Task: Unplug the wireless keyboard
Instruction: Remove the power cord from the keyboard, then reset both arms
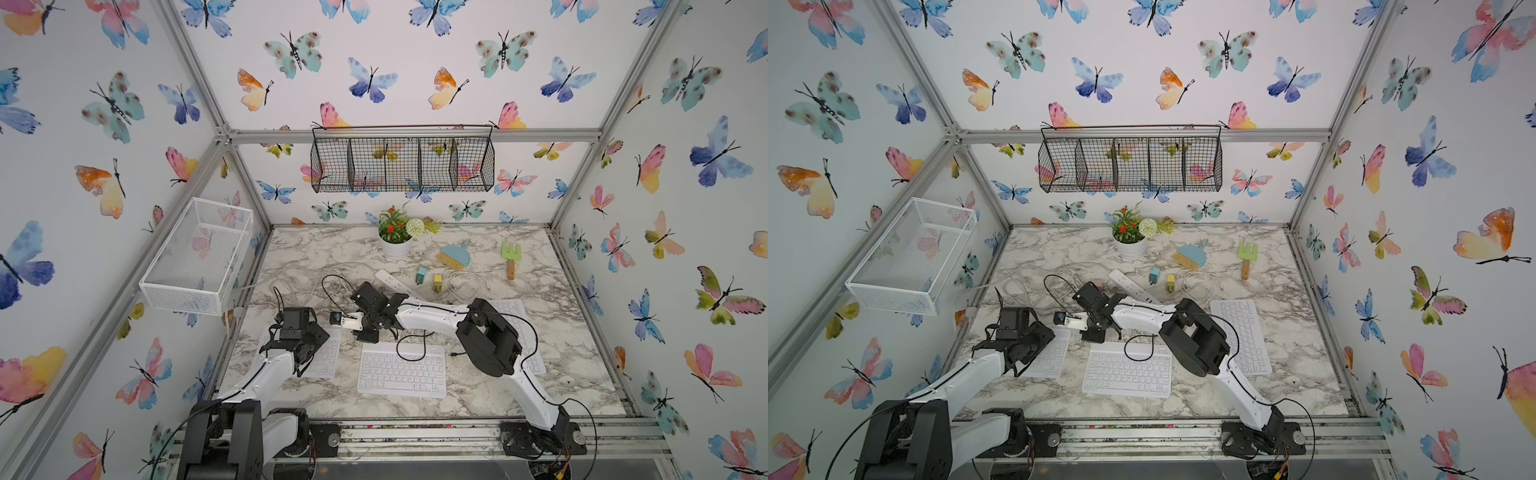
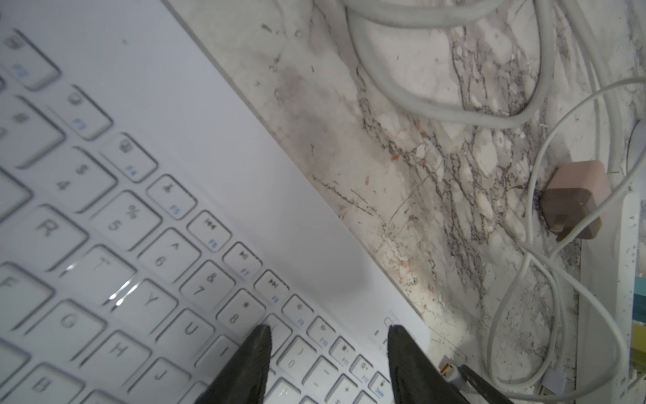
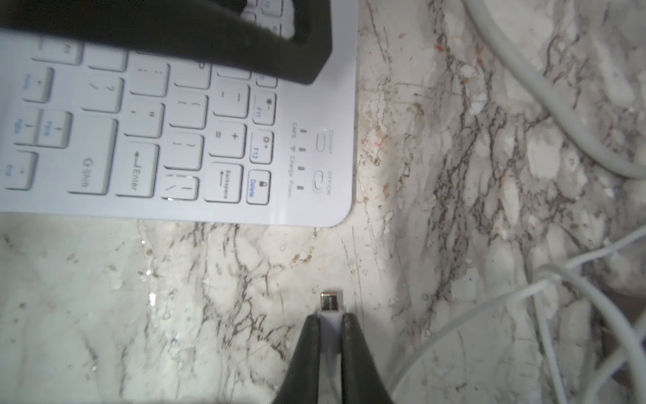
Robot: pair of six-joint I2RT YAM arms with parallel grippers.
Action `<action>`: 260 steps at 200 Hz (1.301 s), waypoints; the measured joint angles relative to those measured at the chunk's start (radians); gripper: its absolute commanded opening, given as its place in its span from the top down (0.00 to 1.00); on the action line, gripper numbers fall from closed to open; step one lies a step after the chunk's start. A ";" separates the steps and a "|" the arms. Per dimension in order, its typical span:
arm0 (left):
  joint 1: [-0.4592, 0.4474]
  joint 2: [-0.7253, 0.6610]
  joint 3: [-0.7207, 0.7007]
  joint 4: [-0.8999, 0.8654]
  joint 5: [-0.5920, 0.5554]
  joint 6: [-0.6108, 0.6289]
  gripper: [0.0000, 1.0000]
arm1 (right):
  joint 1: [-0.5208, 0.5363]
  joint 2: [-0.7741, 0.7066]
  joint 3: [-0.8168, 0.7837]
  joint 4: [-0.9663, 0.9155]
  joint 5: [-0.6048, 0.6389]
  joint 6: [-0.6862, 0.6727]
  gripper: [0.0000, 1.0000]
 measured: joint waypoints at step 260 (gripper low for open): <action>0.002 0.071 0.253 0.312 0.021 0.538 0.05 | -0.690 -0.837 -0.904 0.625 0.083 0.534 0.02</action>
